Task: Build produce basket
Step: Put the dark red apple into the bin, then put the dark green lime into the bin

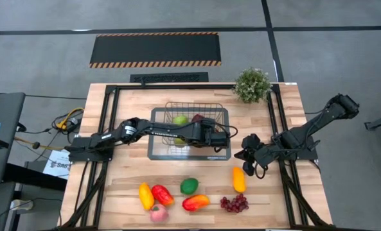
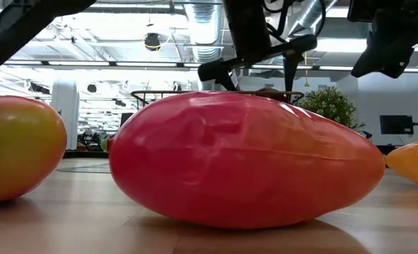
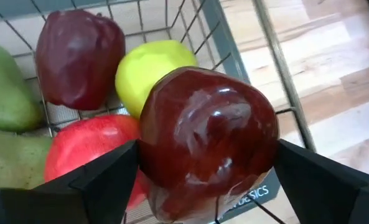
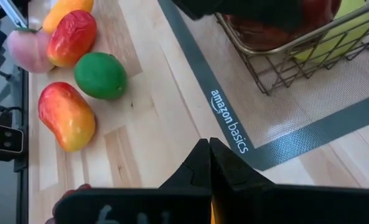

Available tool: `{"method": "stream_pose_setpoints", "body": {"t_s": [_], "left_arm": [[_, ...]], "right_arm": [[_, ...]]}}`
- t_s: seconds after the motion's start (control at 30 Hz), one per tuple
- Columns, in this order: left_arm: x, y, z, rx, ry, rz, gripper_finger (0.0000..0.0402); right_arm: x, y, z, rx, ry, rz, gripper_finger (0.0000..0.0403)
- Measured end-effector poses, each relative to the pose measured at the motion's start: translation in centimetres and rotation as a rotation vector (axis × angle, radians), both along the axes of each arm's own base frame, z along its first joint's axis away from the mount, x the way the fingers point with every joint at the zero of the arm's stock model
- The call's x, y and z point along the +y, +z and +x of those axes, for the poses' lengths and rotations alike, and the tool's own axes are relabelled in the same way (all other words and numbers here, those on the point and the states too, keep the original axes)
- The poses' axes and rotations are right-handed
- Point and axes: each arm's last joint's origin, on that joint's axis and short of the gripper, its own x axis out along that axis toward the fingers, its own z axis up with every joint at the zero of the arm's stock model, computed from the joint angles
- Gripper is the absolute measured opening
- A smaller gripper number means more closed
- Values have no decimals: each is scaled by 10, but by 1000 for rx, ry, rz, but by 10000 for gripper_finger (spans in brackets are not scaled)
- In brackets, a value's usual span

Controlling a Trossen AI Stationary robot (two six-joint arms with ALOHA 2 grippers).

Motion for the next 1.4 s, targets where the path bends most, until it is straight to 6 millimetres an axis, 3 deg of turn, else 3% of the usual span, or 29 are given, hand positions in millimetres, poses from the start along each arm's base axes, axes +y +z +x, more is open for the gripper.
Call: {"method": "stream_pose_setpoints", "body": {"t_s": [0.2,0.43,0.63,0.87,1.0,1.13,1.3,1.4], "left_arm": [[0,-1,0,3,-8,-8,368],[5,0,0,37,-85,-43,371],[5,17,-3,41,-130,-15,371],[0,51,-26,85,-264,-62,371],[-21,75,-45,101,-381,-89,371],[-54,91,-61,105,-554,-86,371],[-109,89,-76,132,-660,-101,371],[-140,77,-81,149,-678,-88,371]], "right_arm": [[0,0,0,1,0,-1,7],[0,0,0,1,1,-1,7],[0,0,0,5,6,3,7],[1,-1,-1,10,18,3,7],[2,-1,-1,11,23,2,7],[2,-1,-1,11,28,-3,7],[2,-1,-2,15,28,-6,7],[2,-1,-2,16,32,-9,7]]}}
